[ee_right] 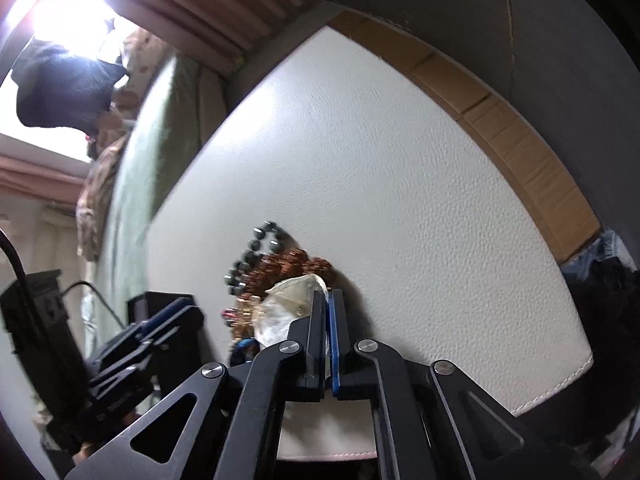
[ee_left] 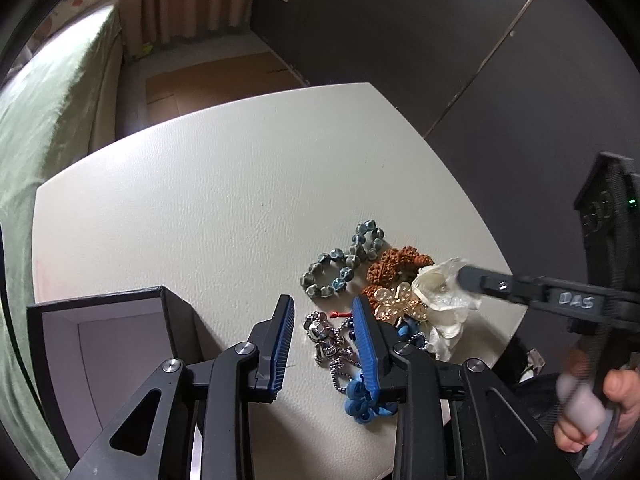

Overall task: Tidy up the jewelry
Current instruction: 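Grasp the white scrunchie with the right gripper and lift it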

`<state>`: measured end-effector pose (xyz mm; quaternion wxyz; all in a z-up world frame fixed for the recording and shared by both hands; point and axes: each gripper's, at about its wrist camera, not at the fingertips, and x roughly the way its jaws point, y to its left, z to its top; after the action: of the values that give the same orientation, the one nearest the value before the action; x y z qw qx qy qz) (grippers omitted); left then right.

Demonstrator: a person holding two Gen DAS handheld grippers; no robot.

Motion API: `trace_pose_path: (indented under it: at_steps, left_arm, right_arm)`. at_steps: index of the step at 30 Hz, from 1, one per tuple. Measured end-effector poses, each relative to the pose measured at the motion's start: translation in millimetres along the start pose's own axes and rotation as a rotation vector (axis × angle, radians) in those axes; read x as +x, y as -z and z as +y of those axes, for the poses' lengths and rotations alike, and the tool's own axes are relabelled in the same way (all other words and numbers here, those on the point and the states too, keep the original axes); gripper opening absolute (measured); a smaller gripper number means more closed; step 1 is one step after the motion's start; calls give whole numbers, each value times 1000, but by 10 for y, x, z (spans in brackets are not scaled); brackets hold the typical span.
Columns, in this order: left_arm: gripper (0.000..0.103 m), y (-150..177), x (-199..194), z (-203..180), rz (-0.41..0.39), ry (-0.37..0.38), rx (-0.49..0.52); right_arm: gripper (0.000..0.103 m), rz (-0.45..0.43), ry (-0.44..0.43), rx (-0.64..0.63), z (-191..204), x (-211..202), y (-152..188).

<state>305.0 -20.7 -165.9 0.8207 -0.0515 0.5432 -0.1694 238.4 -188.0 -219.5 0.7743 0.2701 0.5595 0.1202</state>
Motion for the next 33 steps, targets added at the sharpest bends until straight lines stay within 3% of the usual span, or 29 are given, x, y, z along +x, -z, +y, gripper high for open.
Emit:
trace_pose_path:
  at_steps: [13,18,25,33]
  left_arm:
    - [33,2,103,-278,13,1,17]
    - [34,-45,181,-369,31,5,9]
    - [34,-136,213,-381,12,-60,-14]
    - [34,-100,447,-528,58,-87,38]
  right_arm:
    - [3,-182,-137,18,-109,-651,97]
    - [3,-202,-146,40,-246,-754,84]
    - [3,-204,-169,71,-419,-799,68]
    - [3,-202,-172,70,-416,-795,79]
